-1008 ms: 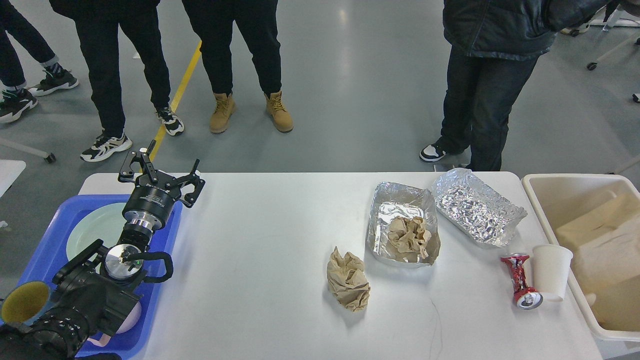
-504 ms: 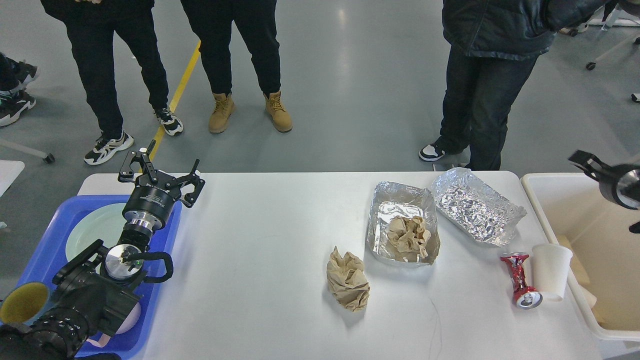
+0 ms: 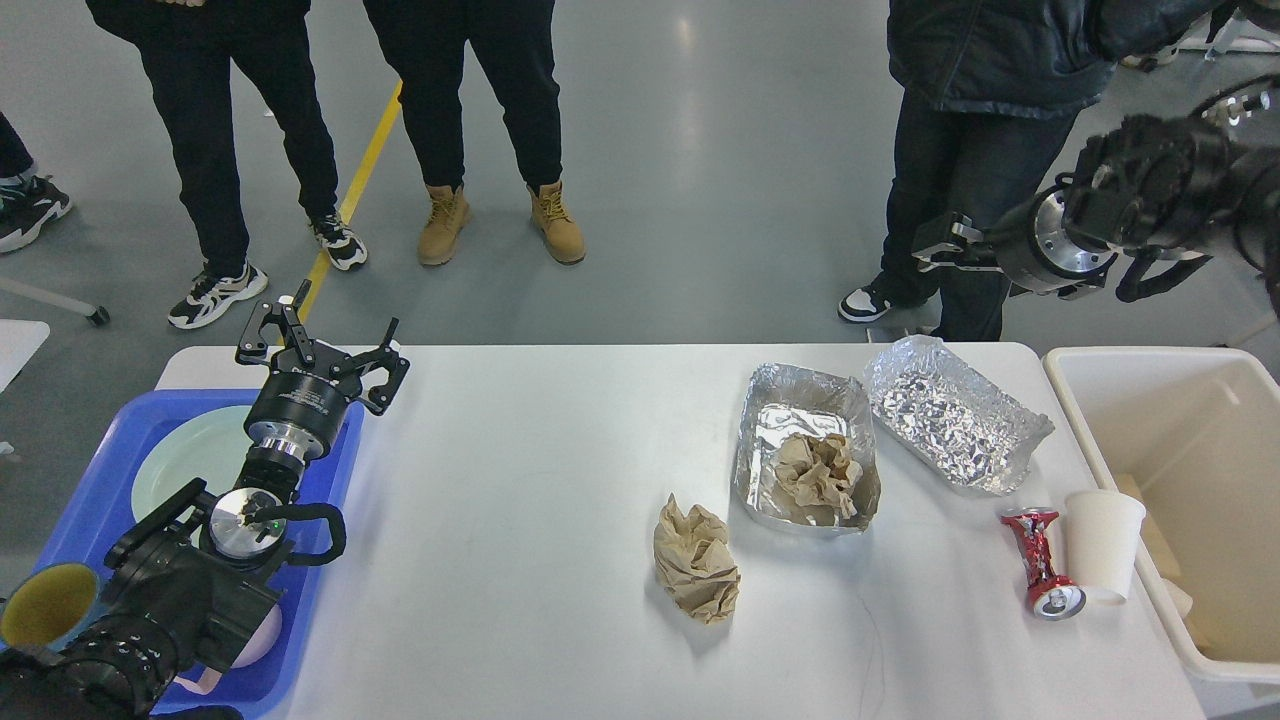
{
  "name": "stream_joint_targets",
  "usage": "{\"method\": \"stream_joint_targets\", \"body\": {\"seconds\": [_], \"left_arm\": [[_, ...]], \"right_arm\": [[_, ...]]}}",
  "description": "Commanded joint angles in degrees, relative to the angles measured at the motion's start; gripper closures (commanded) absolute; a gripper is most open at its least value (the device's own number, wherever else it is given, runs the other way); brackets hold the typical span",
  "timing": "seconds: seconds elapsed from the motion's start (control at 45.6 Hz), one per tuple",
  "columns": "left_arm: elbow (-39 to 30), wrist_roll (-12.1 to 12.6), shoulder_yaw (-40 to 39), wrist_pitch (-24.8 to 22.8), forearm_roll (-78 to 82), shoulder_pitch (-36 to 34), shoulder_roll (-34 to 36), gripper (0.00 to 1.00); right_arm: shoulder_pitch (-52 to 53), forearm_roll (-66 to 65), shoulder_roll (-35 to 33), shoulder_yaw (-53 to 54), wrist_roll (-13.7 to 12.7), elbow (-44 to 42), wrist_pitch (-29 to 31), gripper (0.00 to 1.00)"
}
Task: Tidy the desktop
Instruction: 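Move the right gripper back to the foil tray with crumpled paper, then grasp the rim of the foil tray with the right gripper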
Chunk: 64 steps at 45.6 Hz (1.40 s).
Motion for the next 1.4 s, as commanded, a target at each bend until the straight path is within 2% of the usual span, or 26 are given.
{"method": "stream_joint_targets", "body": {"seconds": [0.0, 0.153, 0.241, 0.373, 0.46, 0.657, 0.745, 0.811, 0.986, 1.118, 1.381], "left_arm": [[0.0, 0.01, 0.03, 0.0, 0.0, 0.01, 0.0, 0.04], [0.0, 0.01, 0.03, 0.0, 0.0, 0.01, 0.0, 0.04], [0.0, -0.08, 0.03, 0.0, 0.0, 0.01, 0.0, 0.04], [0.0, 0.01, -0.05, 0.0, 0.0, 0.01, 0.0, 0.04], [0.0, -0.08, 0.03, 0.0, 0.0, 0.01, 0.0, 0.04], [0.0, 0.01, 0.03, 0.0, 0.0, 0.01, 0.0, 0.04], [0.08, 0.01, -0.05, 0.0, 0.0, 0.01, 0.0, 0.04], [0.0, -0.08, 0.03, 0.0, 0.0, 0.01, 0.0, 0.04], [0.0, -0.08, 0.03, 0.0, 0.0, 0.01, 0.0, 0.04], [0.0, 0.01, 0.03, 0.0, 0.0, 0.01, 0.0, 0.04], [0.0, -0.08, 0.03, 0.0, 0.0, 0.01, 0.0, 0.04]], "right_arm": [[8.93, 0.0, 0.18, 0.5, 0.0, 4.59, 8.63, 0.0], [18.07, 0.0, -0.08, 0.33, 0.0, 7.49, 17.86, 0.0], [21.68, -0.17, 0.0, 0.5, 0.0, 8.46, 21.2, 0.0], [16.96, -0.17, 0.44, 1.11, -0.08, 8.47, 19.63, 0.0], [10.19, -0.09, 0.79, 2.69, -0.08, 8.38, 15.25, 0.0], [-5.28, 0.0, 1.06, 4.98, -0.08, 8.38, -5.66, 0.0], [-10.47, -0.44, 2.55, 4.81, 0.0, 8.38, -12.79, 0.0], [-13.11, -0.7, 2.99, 4.89, 0.18, 8.29, -15.87, 0.01], [-18.04, -2.45, 3.52, 5.07, 0.53, 8.38, -17.9, 0.02], [-22.25, -7.2, 3.96, 6.39, 0.44, 7.94, -18.69, 0.09], [-27.62, -7.73, 3.96, 9.73, 0.18, 7.32, -23.26, 0.1]]}}
